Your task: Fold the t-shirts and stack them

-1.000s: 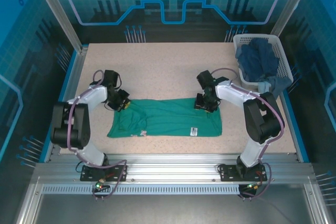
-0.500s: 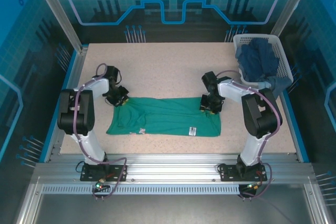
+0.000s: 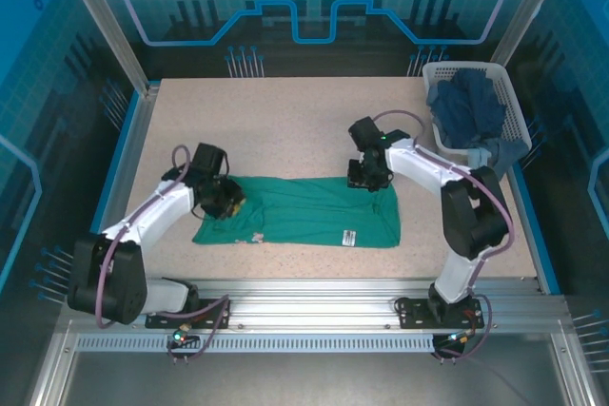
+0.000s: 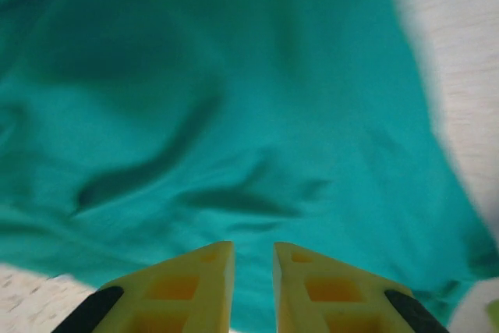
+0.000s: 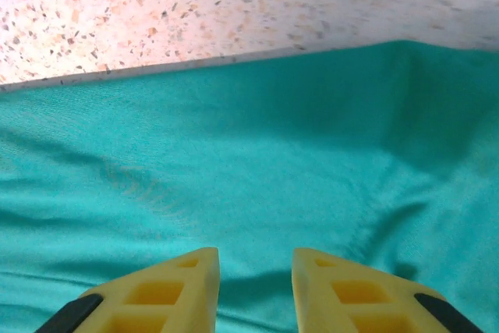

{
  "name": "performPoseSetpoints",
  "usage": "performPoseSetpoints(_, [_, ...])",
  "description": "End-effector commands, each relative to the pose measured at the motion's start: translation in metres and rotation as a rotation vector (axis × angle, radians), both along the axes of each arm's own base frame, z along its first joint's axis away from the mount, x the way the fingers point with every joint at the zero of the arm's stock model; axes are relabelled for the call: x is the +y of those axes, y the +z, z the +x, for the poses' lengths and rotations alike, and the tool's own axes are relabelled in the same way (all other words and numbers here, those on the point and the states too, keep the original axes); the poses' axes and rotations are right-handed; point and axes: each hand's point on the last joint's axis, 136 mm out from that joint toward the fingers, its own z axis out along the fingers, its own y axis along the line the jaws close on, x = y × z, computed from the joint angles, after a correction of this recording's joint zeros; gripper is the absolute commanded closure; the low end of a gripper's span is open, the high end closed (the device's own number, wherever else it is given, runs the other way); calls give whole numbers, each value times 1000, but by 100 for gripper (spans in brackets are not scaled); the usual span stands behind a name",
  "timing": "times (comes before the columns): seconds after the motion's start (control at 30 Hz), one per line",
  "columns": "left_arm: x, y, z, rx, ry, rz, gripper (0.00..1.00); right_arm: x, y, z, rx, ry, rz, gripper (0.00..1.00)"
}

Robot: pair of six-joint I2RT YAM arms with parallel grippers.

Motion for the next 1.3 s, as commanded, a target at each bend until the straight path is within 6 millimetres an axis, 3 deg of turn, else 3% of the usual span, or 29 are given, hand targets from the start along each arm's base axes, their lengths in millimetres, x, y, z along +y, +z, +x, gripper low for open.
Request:
performPoseSetpoints(0.0, [-5,-13,-5,53,110,-60,78,7,-22,-1,72,66,0,69])
performPoseSetpoints(0.17, [-1,-35,12,96,75,-16,78,-9,-40,2,150,29,-40,69])
performPoseSetpoints(0.3, [-1,-52,43,101,39,-6,79,-30,-48,7,199,-44,-53,69])
performPoseSetpoints(0.43, [-10,-56,104,56,-96,26,78,-56,-49,13,227,-157,-27,69])
performPoseSetpoints(0.6, [-33,-51,203,-67,-205,7,77,-77,-49,5,274,-343,15,68])
performPoseSetpoints(0.7, [-56,-38,263,-185,-217,-49,75,-65,-51,-14,314,-471,85,68])
performPoseSetpoints(0.8, [-81,-19,317,-310,-208,-123,73,-38,-52,-49,378,-607,120,68])
performPoseSetpoints(0.93, [-115,8,362,-426,-254,-226,73,14,-43,-74,398,-646,192,66])
performPoseSetpoints(1.03, [-120,38,372,-475,-273,-240,71,42,-27,-75,402,-595,210,66])
performPoseSetpoints(1.1, [-116,64,367,-506,-279,-210,69,40,-6,-66,340,-548,183,65])
performPoseSetpoints(1.17, [-107,91,345,-508,-263,-173,69,30,13,-54,261,-502,158,64])
performPoseSetpoints(1.27, [-102,104,292,-482,-233,-162,71,11,29,-37,153,-413,132,64])
